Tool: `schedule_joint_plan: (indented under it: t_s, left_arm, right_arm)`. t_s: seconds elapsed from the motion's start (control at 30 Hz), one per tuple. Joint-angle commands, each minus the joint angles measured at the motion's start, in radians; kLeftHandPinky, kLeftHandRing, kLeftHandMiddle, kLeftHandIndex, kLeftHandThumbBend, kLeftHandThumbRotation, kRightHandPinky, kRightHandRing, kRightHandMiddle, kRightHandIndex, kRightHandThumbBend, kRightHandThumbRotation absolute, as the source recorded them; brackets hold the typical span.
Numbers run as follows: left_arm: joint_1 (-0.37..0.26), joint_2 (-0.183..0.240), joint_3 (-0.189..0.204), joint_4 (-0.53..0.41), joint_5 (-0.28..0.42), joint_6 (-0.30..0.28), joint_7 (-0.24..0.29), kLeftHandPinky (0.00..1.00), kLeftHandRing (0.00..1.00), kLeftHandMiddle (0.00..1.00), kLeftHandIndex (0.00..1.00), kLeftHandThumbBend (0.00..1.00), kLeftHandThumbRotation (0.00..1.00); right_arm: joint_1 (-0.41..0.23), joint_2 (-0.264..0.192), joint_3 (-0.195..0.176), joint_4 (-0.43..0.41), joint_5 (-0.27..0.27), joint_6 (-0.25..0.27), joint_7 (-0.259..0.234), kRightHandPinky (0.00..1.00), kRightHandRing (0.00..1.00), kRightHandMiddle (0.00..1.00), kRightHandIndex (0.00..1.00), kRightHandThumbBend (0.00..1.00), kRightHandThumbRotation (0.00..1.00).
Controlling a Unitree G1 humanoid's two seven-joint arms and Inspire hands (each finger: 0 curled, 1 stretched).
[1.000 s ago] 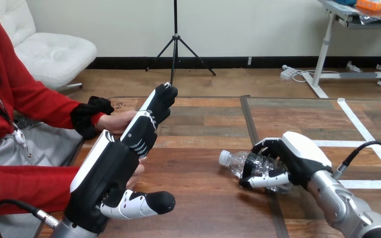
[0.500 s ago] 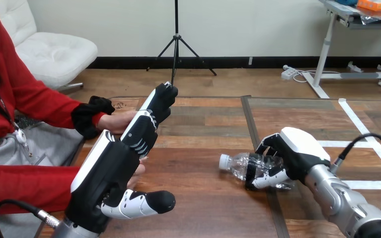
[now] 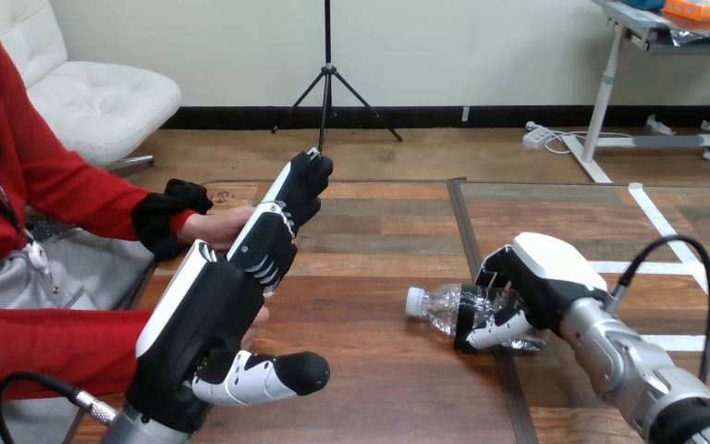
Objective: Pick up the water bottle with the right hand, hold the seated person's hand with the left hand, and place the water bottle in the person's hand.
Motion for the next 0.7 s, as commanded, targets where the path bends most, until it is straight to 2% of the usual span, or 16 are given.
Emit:
schedule_joint_plan:
  t_s: [0.0, 0.1, 0.2, 0.3, 0.67]
  left_arm:
    - [-0.058, -0.010, 0.006, -0.004, 0.002, -0.021, 0.006, 1.00, 1.00, 1.00, 1.00, 1.00, 0.67]
    - [-0.059, -0.013, 0.007, 0.004, 0.004, -0.031, 0.005, 1.00, 1.00, 1.00, 1.00, 1.00, 0.67]
    - [-0.058, -0.007, 0.008, -0.001, 0.005, -0.028, 0.002, 1.00, 1.00, 1.00, 1.00, 1.00, 0.67]
    - [-0.055, -0.008, 0.008, -0.006, -0.002, -0.021, 0.002, 1.00, 1.00, 1.00, 1.00, 1.00, 0.67]
    - [-0.048, -0.005, 0.015, -0.011, -0.002, -0.020, 0.008, 1.00, 1.00, 1.00, 1.00, 1.00, 0.67]
  right_arm:
    - [0.042, 0.027, 0.079, 0.055, -0.061, 0.092, 0.081, 0.44, 0.53, 0.57, 0.46, 0.91, 0.07]
    - [0.048, 0.028, 0.051, 0.045, -0.028, 0.080, 0.069, 0.42, 0.51, 0.56, 0.47, 0.90, 0.04]
    - [0.055, 0.012, 0.060, 0.033, -0.039, 0.046, 0.037, 0.41, 0.49, 0.54, 0.48, 0.90, 0.02]
    - [0.055, 0.016, 0.033, 0.026, -0.009, 0.059, 0.044, 0.40, 0.48, 0.53, 0.48, 0.89, 0.01]
    - [0.083, 0.004, -0.054, -0.014, 0.098, -0.008, 0.036, 0.40, 0.48, 0.52, 0.47, 0.88, 0.00]
